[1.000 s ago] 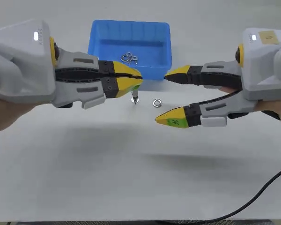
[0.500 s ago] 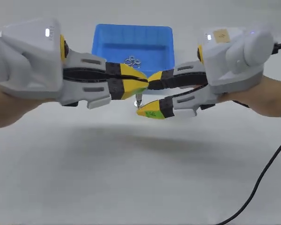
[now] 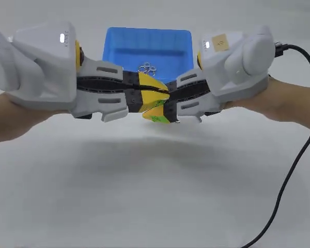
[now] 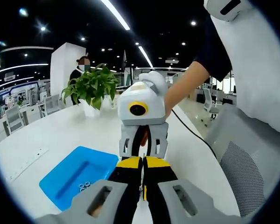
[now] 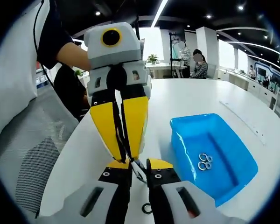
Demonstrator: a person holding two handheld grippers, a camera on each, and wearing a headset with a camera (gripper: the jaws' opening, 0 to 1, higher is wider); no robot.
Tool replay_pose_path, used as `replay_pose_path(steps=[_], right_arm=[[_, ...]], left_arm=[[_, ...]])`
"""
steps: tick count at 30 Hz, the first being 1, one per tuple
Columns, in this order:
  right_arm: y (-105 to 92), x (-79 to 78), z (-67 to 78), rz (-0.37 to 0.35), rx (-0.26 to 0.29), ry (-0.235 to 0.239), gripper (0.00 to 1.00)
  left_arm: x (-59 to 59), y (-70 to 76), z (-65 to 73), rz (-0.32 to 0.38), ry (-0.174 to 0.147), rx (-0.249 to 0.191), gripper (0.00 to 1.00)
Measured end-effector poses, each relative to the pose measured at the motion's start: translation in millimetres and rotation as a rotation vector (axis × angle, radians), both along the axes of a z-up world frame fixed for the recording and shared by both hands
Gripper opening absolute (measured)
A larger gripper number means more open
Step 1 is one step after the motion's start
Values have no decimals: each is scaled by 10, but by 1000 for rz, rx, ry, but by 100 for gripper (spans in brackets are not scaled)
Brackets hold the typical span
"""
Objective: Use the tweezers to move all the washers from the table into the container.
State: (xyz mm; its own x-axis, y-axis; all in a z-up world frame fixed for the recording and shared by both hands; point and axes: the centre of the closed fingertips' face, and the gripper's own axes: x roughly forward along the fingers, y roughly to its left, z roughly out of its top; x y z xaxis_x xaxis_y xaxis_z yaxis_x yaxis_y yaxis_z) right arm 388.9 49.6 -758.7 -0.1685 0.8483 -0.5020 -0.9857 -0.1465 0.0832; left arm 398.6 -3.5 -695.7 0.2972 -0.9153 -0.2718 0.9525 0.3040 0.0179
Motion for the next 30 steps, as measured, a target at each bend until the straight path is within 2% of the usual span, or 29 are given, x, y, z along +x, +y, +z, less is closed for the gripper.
replay_pose_path(steps=[5, 14, 17, 20, 26, 30], right_arm=[[13, 11, -3, 43, 16, -95, 10], [0, 15, -1, 31, 32, -77, 11], [-13, -15, -2, 38, 30, -64, 17], [-95, -23, -132, 65, -36, -112, 19], [-95, 59, -97, 20, -6, -111, 12], [-97, 66, -97, 26, -2, -124, 11]], left_arm=[[39, 21, 0, 11, -3, 4, 4], [22, 12, -11, -1, -6, 12, 5], [13, 8, -14, -3, -8, 13, 5], [25, 17, -14, 4, -9, 15, 5], [14, 13, -13, 3, -7, 16, 5], [32, 9, -11, 7, -7, 15, 5]])
